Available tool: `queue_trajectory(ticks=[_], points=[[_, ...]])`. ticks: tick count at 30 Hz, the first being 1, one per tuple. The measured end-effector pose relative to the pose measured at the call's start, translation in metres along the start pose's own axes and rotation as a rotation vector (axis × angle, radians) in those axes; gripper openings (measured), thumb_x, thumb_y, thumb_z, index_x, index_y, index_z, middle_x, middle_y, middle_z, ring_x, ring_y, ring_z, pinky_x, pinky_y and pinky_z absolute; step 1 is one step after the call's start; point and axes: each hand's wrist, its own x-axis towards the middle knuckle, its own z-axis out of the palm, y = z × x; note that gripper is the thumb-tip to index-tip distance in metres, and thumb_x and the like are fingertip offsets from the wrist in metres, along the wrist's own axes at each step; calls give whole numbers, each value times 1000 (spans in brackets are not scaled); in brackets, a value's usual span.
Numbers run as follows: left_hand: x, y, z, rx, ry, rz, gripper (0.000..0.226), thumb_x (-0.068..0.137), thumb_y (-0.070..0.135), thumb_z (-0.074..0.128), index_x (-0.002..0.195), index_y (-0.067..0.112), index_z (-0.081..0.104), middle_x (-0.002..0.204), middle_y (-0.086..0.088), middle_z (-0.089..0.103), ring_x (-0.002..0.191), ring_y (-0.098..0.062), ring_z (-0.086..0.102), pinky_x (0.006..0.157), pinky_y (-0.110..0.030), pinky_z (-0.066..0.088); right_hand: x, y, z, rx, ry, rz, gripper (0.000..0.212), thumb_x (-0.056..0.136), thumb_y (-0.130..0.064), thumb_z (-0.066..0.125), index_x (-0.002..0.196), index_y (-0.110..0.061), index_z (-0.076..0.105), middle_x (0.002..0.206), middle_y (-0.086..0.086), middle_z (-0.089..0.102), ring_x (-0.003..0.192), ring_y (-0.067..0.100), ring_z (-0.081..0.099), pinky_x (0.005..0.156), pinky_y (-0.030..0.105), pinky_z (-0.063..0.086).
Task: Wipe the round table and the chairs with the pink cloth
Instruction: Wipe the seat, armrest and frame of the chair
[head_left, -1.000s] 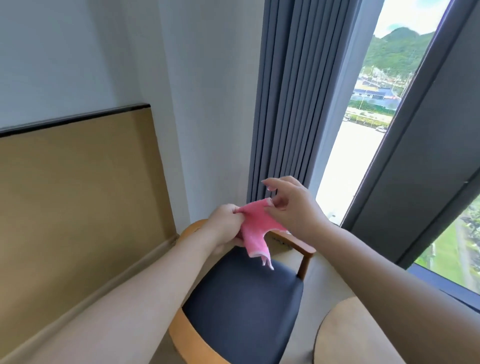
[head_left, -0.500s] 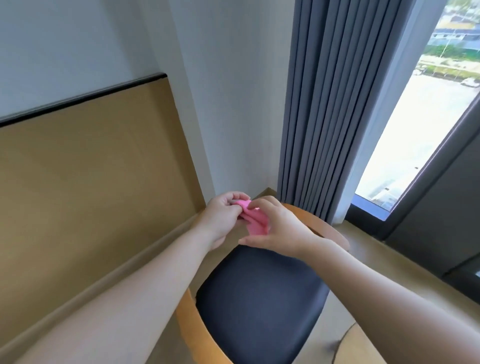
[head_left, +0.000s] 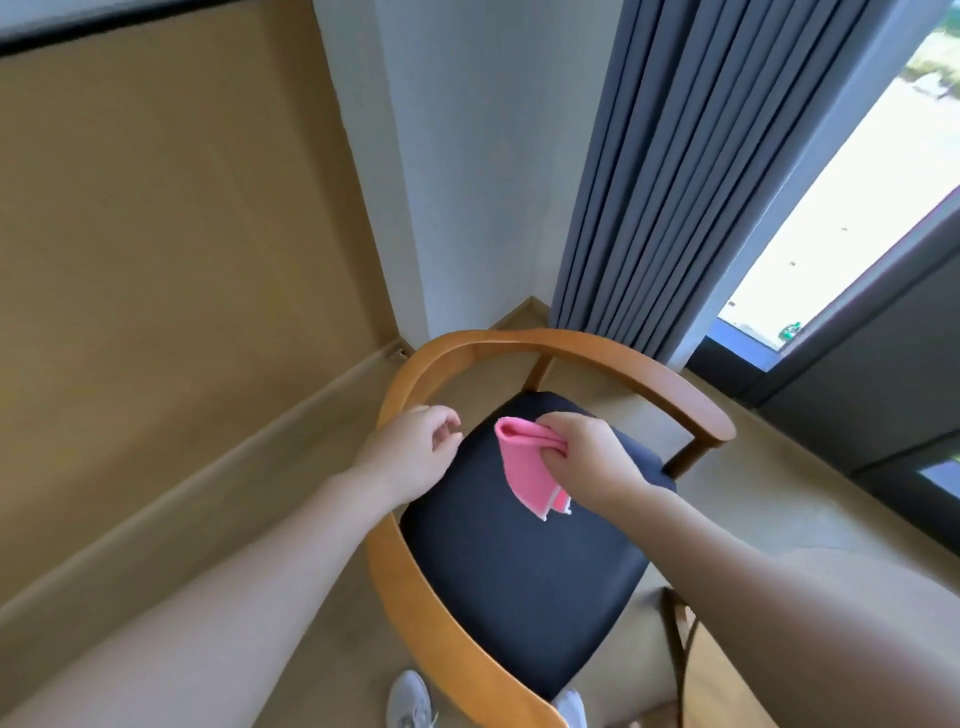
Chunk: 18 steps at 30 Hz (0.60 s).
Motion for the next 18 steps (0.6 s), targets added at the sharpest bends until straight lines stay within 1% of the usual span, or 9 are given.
queue_trajectory(ticks=[2,4,5,8,11,13,15,16,18], points=[[7,-32,3,134,-16,38,27,97,36,43,120,29,55,117,14,55,94,-6,55,76,-28,51,3,7,16,-20,-11,85,15,85,-8,47,81,-13,61,74,-1,59,68,14,56,52,23,40],[15,-59,8,205,-28,87,28,97,31,43,122,26,55,126,12,50,104,-12,53,80,-29,47,7,13,31,-35,-22,157,16,85,-8,46,80,-12,60,72,1,60,68,17,58,52,30,44],[19,-71,11,228,-23,113,28,97,28,43,122,24,55,128,10,49,110,-14,50,83,-31,46,10,16,39,-42,-28,184,16,86,-8,46,79,-13,60,71,-1,60,67,17,58,51,30,43],[32,-102,25,276,14,150,27,95,22,46,120,19,56,131,3,46,122,-19,41,93,-36,40,21,25,66,-54,-61,255,18,89,-12,47,80,-21,59,72,-6,59,67,8,56,50,23,40],[43,-130,41,320,15,185,26,93,20,50,118,17,58,135,-2,44,129,-22,35,101,-38,34,31,38,93,-53,-85,313,19,88,-11,45,78,-20,57,75,-3,59,68,12,56,50,25,38],[47,-146,54,352,-13,221,28,93,21,51,119,15,60,140,-5,42,135,-24,30,109,-38,26,39,47,109,-65,-113,323,22,85,-7,42,73,-21,54,80,2,58,72,19,55,52,28,39],[47,-157,69,356,-19,250,29,92,20,53,119,14,60,145,-8,38,140,-26,24,116,-35,10,48,56,125,-56,-143,321,28,83,-3,40,70,-25,49,85,5,55,74,22,54,53,27,37],[46,-161,78,351,-6,247,29,91,20,54,119,13,60,146,-9,37,141,-26,22,117,-34,4,51,61,133,-48,-162,323,30,83,-2,38,71,-27,49,87,7,54,75,23,54,54,27,36],[44,-165,95,328,30,195,31,89,18,57,120,12,59,149,-11,34,143,-27,19,116,-32,-2,58,73,151,-41,-209,325,32,82,0,36,71,-27,49,90,10,54,75,26,54,55,26,35]])
